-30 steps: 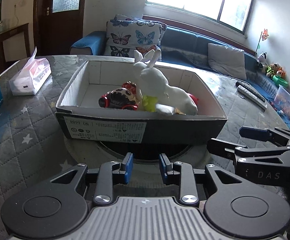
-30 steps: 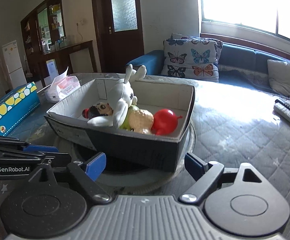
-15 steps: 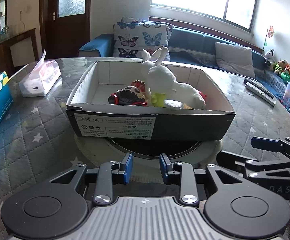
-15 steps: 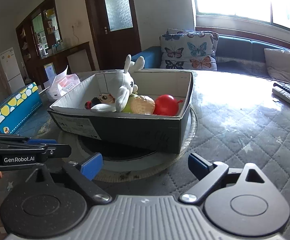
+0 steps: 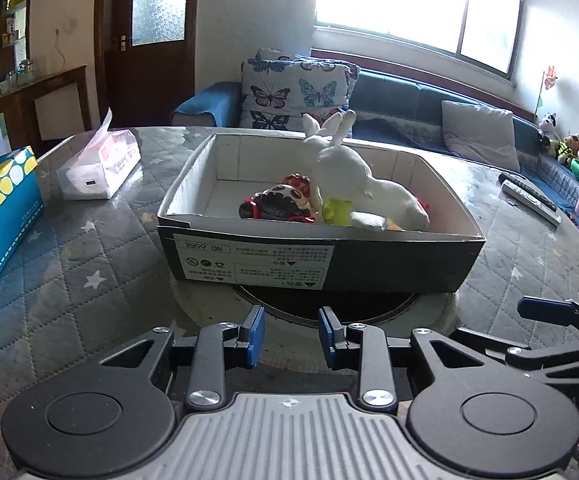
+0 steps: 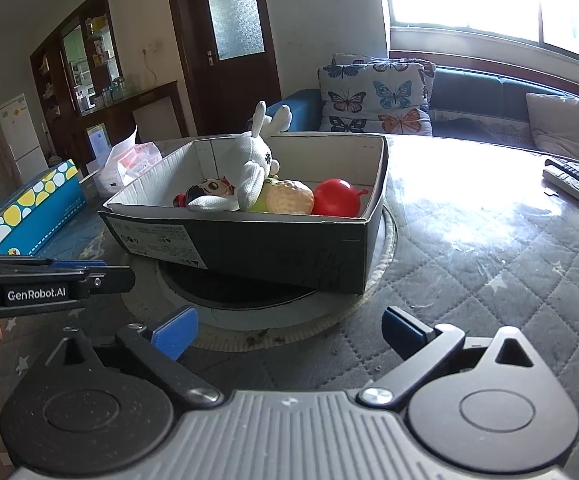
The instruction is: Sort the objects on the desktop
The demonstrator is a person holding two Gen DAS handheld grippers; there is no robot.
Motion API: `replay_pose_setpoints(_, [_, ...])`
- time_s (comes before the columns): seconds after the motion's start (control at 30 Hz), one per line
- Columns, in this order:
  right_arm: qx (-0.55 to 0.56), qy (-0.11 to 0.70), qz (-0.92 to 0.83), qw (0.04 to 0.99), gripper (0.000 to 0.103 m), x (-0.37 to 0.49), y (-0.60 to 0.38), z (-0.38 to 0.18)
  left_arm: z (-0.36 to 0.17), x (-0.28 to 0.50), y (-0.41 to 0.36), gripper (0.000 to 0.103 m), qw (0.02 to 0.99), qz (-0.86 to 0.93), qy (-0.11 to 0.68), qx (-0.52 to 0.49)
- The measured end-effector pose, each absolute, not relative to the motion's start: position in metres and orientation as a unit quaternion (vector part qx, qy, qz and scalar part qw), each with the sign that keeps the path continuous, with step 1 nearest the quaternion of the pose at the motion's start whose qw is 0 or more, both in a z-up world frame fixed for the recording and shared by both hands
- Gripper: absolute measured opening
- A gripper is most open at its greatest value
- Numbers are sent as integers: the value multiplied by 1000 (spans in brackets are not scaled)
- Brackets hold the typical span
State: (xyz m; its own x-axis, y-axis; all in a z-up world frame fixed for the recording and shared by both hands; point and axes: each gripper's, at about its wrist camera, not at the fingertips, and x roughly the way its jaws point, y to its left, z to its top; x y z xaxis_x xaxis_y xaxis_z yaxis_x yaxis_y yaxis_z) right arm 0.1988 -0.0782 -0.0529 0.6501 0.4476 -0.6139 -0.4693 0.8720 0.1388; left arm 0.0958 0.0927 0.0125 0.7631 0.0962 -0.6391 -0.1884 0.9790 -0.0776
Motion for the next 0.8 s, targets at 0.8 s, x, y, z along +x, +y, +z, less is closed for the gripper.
replay_pose_setpoints(0.8, [-30, 332, 259, 906, 103, 192, -69, -56, 13, 92, 93, 32, 938, 95, 327, -68])
